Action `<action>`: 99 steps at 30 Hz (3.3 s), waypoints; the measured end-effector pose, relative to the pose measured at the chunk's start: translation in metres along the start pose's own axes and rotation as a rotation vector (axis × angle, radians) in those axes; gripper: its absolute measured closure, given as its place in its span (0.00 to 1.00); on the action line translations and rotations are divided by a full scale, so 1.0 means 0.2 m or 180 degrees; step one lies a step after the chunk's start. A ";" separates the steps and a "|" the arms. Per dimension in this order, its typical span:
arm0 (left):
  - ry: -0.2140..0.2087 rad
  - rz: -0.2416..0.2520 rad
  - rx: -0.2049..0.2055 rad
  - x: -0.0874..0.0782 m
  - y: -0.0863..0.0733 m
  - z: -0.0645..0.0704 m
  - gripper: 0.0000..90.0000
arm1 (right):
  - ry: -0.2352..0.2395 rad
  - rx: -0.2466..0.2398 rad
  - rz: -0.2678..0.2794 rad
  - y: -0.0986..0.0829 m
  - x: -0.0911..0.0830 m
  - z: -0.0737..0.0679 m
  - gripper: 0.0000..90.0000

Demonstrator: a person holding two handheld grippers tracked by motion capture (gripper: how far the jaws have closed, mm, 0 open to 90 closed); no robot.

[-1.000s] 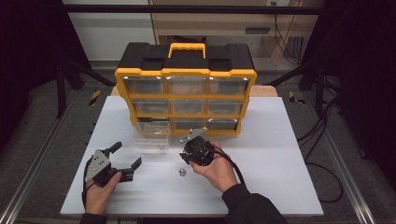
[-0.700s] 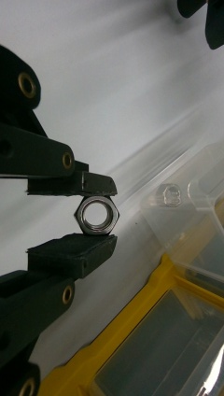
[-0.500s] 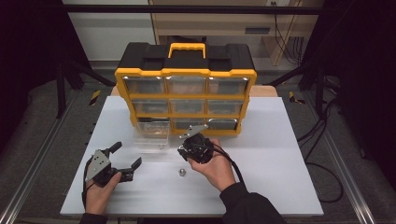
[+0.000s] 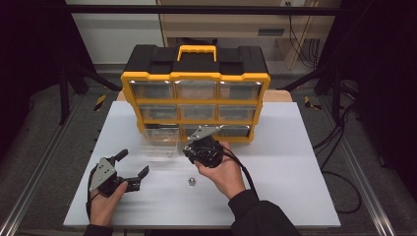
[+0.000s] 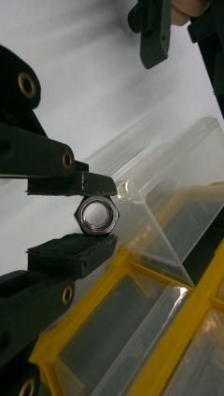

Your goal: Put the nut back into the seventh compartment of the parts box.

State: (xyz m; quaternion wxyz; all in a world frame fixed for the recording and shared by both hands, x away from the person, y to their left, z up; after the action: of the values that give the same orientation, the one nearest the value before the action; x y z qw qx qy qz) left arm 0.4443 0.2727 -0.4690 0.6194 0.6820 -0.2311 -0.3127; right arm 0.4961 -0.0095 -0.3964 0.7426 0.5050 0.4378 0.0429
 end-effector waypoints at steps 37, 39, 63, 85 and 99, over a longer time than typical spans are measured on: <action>-0.0033 0.0024 0.0016 0.01 0.00 0.01 0.03 | 0.0016 0.0165 0.0267 0.14 -0.02 0.01 0.78; -0.0031 0.0027 0.0011 0.01 0.00 0.01 0.03 | 0.0008 0.0177 0.0282 0.14 -0.01 0.01 0.78; -0.0034 0.0041 0.0004 0.00 0.01 0.01 0.03 | -0.0023 0.0223 0.0374 0.19 0.03 -0.01 0.78; -0.0035 0.0052 0.0001 0.00 0.01 0.01 0.03 | 0.0022 0.0285 0.0422 0.22 0.07 -0.03 0.78; -0.0036 0.0046 0.0008 0.00 0.01 0.01 0.03 | 0.0107 0.0337 0.0375 0.23 0.11 -0.05 0.78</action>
State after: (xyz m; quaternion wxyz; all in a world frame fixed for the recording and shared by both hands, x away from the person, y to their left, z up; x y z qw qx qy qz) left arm 0.4438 0.2716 -0.4680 0.6195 0.6792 -0.2399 -0.3118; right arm 0.5208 0.0312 -0.3751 0.7036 0.5677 0.4214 0.0717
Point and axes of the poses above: each handheld gripper's, and its own axes: x roughly forward along the jaws, y roughly out of its top, z roughly to its right, the point moved 2 cm from there along x, roughly forward along the jaws, and after that the axes turned 9 degrees about -y, right-handed, at the moved point
